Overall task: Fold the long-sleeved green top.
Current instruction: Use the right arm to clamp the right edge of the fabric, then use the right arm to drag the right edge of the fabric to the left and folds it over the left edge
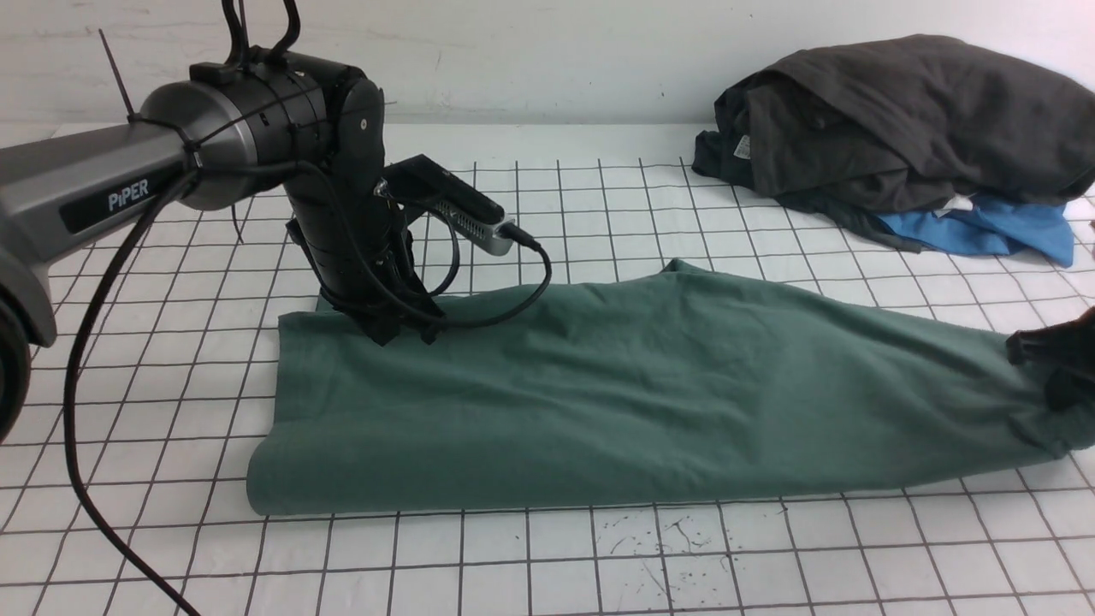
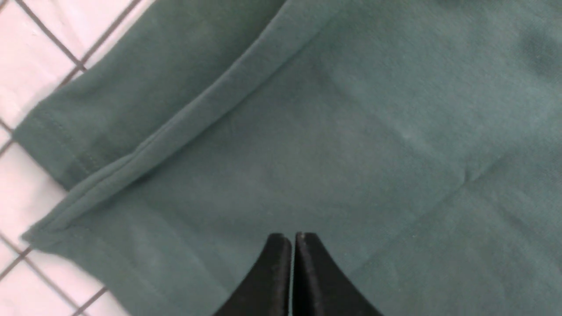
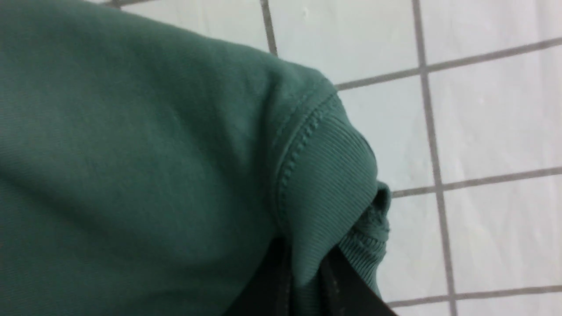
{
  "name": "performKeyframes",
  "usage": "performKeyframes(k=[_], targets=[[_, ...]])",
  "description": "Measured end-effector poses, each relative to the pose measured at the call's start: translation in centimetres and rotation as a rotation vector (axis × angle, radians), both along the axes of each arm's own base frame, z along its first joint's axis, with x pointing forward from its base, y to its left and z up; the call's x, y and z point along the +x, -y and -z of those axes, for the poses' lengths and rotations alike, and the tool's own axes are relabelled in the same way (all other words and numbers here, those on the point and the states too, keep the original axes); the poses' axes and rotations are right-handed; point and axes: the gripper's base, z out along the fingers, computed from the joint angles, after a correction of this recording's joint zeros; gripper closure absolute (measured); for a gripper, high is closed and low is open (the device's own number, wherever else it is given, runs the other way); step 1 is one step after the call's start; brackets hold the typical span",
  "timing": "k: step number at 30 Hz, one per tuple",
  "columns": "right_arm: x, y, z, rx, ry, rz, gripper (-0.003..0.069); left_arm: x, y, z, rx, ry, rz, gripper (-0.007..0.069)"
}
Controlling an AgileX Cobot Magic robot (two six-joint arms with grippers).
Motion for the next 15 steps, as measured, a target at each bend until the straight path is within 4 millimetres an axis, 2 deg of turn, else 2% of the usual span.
performKeyframes(k=[3,4,6,7,9,10,11,12,13,15], targets=[[-0.1,0.4,-4.1,-0.071,0.035,-0.018,0.0632,-0.5,-0.7,-2.4,0.024,0.062,0.006,0.0629],[-0.1,0.5,-6.2,-0.093,0.055,-0.02,0.0632,-0.7,-1.3,-3.6,0.04,0.086,0.004,0.0629],[-0.1,0.2,-8.5,-0.113,0.082,-0.03,0.0632,-1.1,-2.1,-5.0,0.066,0.11,-0.008,0.0629],[-0.1,0.1,-8.8,-0.115,0.08,-0.032,0.0632,-1.2,-2.2,-5.0,0.07,0.109,-0.009,0.0629],[0.1,-1.8,-13.2,-0.143,0.142,-0.093,0.0632,-2.0,-3.9,-7.5,0.103,0.155,-0.064,0.0629],[0.2,-2.0,-13.5,-0.146,0.153,-0.1,0.0632,-2.1,-4.1,-7.9,0.11,0.166,-0.07,0.0629],[0.4,-3.3,-15.1,-0.149,0.18,-0.141,0.0632,-2.4,-4.7,-8.7,0.121,0.18,-0.096,0.0629],[0.7,-6.3,-17.2,-0.141,0.22,-0.232,0.0634,-3.2,-6.0,-10.6,0.141,0.229,-0.142,0.0629],[0.7,-6.7,-17.7,-0.142,0.235,-0.245,0.0634,-3.2,-6.2,-10.8,0.142,0.233,-0.153,0.0629],[0.9,-11.3,-19.6,-0.102,0.293,-0.374,0.0634,-4.4,-7.8,-13.1,0.153,0.292,-0.216,0.0629]])
